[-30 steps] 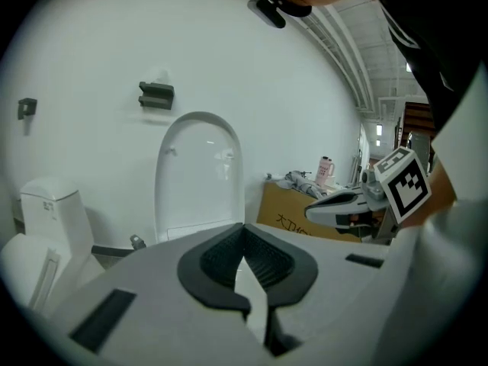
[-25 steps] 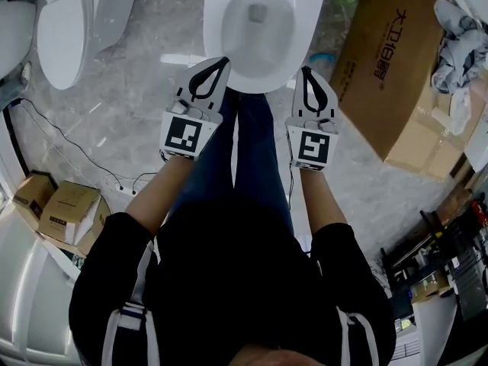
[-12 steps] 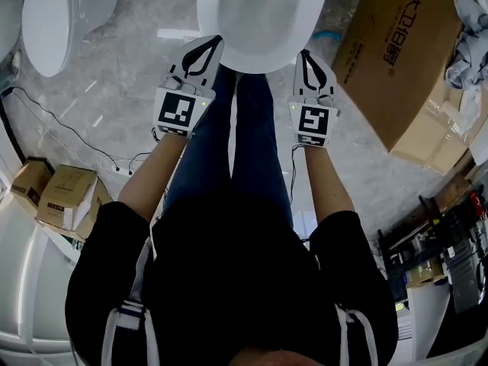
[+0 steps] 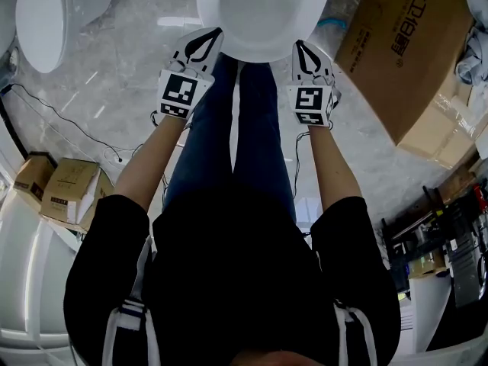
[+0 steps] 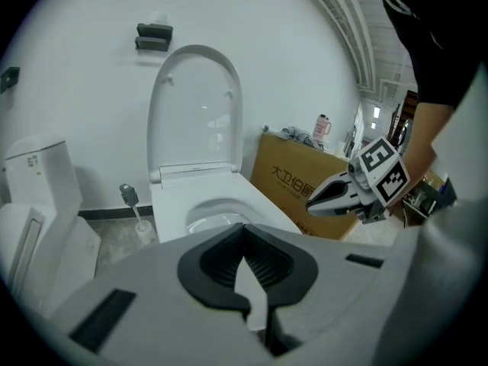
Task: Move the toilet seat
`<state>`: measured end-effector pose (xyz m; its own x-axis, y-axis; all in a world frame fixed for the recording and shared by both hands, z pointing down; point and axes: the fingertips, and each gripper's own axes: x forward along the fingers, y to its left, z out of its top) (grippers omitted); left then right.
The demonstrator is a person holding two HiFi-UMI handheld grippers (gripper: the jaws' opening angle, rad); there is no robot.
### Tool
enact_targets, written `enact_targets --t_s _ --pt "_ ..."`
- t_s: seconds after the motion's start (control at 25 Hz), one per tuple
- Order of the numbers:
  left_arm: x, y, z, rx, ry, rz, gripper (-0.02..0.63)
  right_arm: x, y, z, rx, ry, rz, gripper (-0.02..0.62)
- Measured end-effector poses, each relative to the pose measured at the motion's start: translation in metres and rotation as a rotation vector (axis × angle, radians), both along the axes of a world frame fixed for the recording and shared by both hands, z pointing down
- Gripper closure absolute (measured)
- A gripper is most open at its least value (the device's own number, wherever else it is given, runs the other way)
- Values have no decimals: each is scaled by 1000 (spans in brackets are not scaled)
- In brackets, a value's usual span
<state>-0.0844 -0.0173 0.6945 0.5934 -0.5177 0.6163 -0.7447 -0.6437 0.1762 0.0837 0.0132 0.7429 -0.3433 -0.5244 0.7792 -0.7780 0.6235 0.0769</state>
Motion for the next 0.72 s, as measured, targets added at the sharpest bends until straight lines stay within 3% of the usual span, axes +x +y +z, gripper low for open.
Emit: enact_targets --t_s 0.28,0.72 --pt "-2 11 31 -54 -41 62 598 -3 15 23 -61 32 -69 572" --pt "-3 54 87 -126 -158 254 598 0 45 62 -169 94 -184 571"
